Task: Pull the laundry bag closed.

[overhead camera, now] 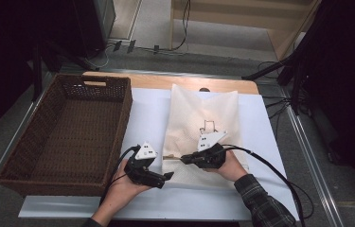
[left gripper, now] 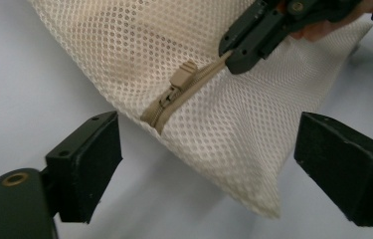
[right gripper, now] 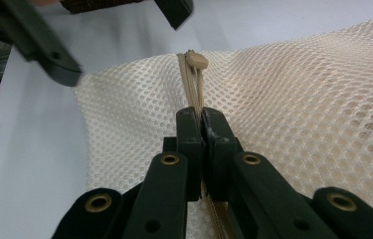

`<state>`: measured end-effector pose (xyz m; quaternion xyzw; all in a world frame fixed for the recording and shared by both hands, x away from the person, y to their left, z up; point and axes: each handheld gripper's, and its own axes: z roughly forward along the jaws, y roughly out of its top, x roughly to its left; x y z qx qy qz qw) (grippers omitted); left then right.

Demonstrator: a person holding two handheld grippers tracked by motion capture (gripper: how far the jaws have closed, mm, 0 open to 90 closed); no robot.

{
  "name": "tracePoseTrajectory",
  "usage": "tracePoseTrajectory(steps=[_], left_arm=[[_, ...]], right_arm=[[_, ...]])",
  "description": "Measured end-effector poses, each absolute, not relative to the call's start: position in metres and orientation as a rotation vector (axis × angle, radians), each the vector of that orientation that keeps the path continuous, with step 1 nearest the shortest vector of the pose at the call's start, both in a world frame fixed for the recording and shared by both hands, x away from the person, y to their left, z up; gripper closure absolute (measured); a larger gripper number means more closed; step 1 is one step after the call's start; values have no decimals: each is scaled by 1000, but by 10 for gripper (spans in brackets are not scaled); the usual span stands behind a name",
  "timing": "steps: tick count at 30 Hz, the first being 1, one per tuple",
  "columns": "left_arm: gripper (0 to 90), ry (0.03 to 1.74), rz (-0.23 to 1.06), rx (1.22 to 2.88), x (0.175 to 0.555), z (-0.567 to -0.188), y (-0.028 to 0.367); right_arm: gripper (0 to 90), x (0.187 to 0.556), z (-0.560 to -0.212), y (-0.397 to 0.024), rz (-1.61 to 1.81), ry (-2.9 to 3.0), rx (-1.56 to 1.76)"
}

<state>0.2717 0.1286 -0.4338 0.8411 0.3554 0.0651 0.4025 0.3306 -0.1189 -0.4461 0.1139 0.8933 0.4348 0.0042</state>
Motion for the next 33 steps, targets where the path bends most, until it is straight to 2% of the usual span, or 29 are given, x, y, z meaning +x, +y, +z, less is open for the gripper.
tracePoseTrajectory(steps=[8, 11, 16, 28, 30, 33], left_arm=[[197, 940, 113, 2126, 292, -447, 130], [258, 933, 84, 2138, 296, -450, 130], [427, 898, 50, 2145, 300, -455, 128], [769, 823, 121, 2168, 295, -453, 126], [817, 813, 126, 2188, 294, -452, 125], [840, 807, 135, 2180, 292, -452, 124]], right_arm=[[884, 330, -444, -122, 1386, 2782, 363], [884, 329, -443, -123, 1384, 2781, 362], [884, 328, -446, -124, 1382, 2782, 367], [880, 327, -456, -118, 1314, 2808, 379], [874, 328, -457, -118, 1306, 2811, 379], [849, 328, -457, -118, 1307, 2811, 391]])
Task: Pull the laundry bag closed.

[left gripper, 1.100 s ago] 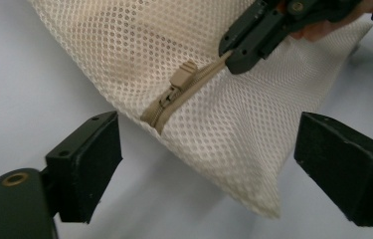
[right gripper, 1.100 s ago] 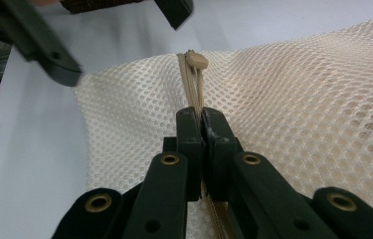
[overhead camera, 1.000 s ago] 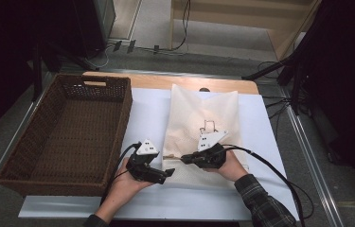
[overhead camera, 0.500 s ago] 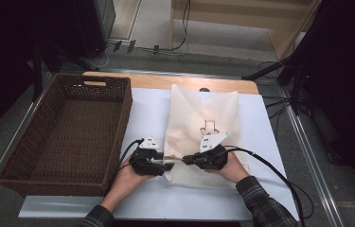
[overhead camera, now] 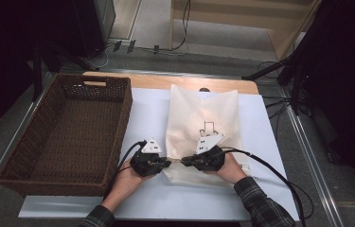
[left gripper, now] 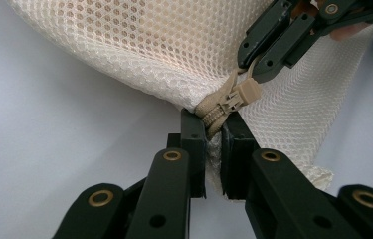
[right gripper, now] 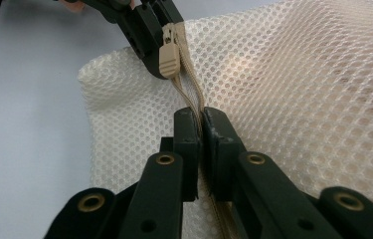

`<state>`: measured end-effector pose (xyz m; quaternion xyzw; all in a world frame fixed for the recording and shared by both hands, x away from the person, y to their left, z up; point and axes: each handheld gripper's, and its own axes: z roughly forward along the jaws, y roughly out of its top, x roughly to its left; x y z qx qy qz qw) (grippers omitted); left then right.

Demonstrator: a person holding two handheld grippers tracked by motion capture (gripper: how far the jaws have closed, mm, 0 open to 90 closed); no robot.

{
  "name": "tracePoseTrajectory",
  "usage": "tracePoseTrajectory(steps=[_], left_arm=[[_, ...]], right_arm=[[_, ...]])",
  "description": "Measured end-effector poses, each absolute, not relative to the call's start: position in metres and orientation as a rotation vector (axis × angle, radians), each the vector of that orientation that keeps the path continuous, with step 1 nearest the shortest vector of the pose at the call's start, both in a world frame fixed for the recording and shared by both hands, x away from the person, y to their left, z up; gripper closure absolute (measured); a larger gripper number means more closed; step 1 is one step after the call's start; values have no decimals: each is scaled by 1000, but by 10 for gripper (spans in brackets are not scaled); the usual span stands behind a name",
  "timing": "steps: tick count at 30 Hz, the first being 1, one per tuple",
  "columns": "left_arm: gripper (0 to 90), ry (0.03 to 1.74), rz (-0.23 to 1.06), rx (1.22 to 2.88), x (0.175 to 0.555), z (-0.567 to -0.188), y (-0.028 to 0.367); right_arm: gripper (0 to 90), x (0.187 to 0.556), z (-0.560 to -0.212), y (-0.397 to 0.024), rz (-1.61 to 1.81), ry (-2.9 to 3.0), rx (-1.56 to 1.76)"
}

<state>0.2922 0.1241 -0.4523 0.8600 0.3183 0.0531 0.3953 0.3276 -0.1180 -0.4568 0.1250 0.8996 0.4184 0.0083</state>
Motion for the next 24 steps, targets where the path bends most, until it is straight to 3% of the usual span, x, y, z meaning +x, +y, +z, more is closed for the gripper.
tracePoseTrajectory(steps=[7, 15, 24], left_arm=[[847, 803, 181, 2199, 289, -453, 125], [848, 742, 230, 2213, 279, -451, 122], [846, 662, 260, 2242, 266, -450, 114]], right_arm=[[716, 321, -438, -129, 1353, 2765, 457], [767, 302, -439, -130, 1362, 2857, 463], [785, 307, -443, -124, 1452, 2889, 489]])
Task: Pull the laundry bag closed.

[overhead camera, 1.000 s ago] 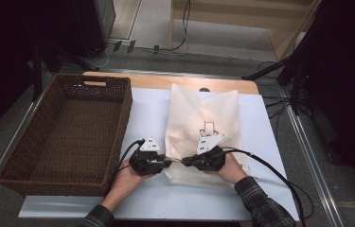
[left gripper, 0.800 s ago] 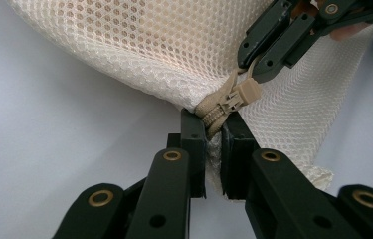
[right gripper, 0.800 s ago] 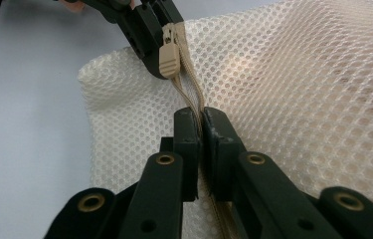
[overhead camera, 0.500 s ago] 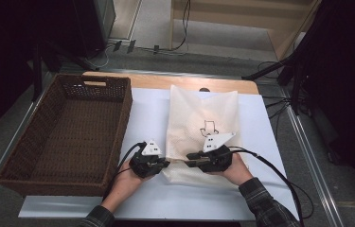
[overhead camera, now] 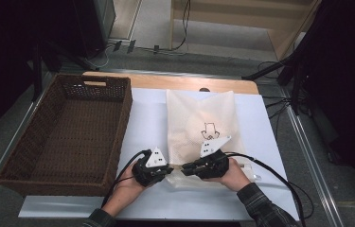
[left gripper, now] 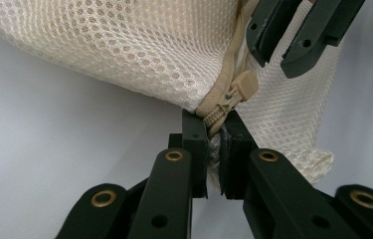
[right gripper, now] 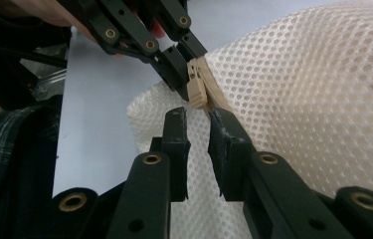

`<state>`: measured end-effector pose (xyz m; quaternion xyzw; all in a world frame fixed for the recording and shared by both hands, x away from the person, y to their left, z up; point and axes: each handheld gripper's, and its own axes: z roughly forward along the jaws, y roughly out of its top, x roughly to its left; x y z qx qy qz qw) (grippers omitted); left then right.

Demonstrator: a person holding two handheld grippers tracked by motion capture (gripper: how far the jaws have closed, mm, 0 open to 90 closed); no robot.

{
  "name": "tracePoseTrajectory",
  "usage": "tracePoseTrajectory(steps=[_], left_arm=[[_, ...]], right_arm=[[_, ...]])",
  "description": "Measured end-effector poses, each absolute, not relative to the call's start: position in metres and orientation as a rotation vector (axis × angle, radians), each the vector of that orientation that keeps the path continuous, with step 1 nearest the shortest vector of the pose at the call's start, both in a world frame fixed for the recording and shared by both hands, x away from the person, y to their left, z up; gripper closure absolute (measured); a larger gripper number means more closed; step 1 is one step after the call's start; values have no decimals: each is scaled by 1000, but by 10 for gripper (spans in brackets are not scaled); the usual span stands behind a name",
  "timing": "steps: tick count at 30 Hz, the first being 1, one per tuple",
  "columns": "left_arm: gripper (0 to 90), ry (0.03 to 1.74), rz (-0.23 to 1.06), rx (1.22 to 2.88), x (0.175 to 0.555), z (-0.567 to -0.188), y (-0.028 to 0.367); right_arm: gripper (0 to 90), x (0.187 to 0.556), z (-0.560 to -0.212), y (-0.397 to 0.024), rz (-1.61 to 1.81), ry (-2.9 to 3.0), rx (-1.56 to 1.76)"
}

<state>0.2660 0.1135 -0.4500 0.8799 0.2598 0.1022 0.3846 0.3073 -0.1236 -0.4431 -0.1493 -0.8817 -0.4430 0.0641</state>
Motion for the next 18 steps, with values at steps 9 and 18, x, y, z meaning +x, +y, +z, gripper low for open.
tracePoseTrajectory(steps=[9, 18], left_arm=[[846, 643, 265, 2248, 264, -450, 112], [845, 642, 266, 2248, 264, -450, 112]], right_arm=[[783, 310, -448, -114, -1303, -2653, -442], [807, 310, -448, -109, -1309, -2632, -429]])
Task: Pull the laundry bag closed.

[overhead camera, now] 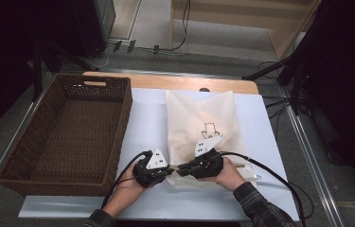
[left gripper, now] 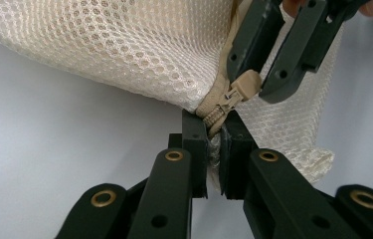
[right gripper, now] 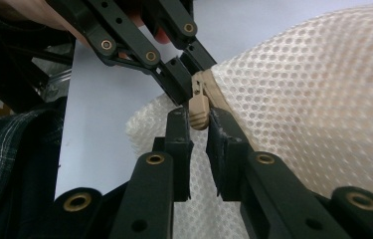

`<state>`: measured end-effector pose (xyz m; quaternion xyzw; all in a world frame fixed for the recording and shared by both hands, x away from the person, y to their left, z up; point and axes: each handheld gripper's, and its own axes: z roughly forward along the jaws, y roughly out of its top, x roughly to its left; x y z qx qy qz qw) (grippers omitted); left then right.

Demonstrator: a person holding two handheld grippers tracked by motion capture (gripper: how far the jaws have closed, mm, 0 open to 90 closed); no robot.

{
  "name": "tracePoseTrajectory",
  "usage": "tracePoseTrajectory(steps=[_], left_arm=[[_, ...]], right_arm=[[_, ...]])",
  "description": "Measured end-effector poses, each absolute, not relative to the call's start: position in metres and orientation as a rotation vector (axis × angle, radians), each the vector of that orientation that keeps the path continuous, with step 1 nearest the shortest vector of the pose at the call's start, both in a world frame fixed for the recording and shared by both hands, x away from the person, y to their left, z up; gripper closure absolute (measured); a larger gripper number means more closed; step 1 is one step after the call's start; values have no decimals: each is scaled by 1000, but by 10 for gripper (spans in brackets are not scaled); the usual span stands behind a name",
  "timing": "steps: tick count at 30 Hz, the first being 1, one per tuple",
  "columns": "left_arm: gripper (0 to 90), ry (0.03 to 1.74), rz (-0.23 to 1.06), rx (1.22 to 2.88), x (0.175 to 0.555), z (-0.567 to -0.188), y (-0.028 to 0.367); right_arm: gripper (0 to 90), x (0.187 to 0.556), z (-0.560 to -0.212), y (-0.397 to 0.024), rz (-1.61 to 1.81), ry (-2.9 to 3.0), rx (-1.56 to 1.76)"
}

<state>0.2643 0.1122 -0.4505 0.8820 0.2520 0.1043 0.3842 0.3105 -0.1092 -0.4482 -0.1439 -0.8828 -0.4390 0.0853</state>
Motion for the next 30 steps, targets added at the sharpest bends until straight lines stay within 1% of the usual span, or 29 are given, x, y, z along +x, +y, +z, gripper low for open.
tracePoseTrajectory(steps=[4, 9, 14, 16, 24, 30], left_arm=[[845, 646, 265, 2246, 265, -451, 113], [845, 643, 271, 2255, 264, -451, 112], [844, 647, 270, 2257, 264, -451, 112], [844, 646, 264, 2254, 265, -451, 112], [842, 673, 228, 2258, 267, -452, 114], [854, 736, 209, 2228, 271, -449, 121]], right_arm=[[828, 310, -447, -105, -1314, -2640, -408], [808, 311, -446, -106, -1304, -2635, -413], [866, 311, -447, -105, -1310, -2639, -416], [875, 311, -448, -105, -1313, -2643, -413], [881, 309, -449, -104, -1304, -2686, -410], [882, 311, -452, -107, -1263, -2761, -454]])
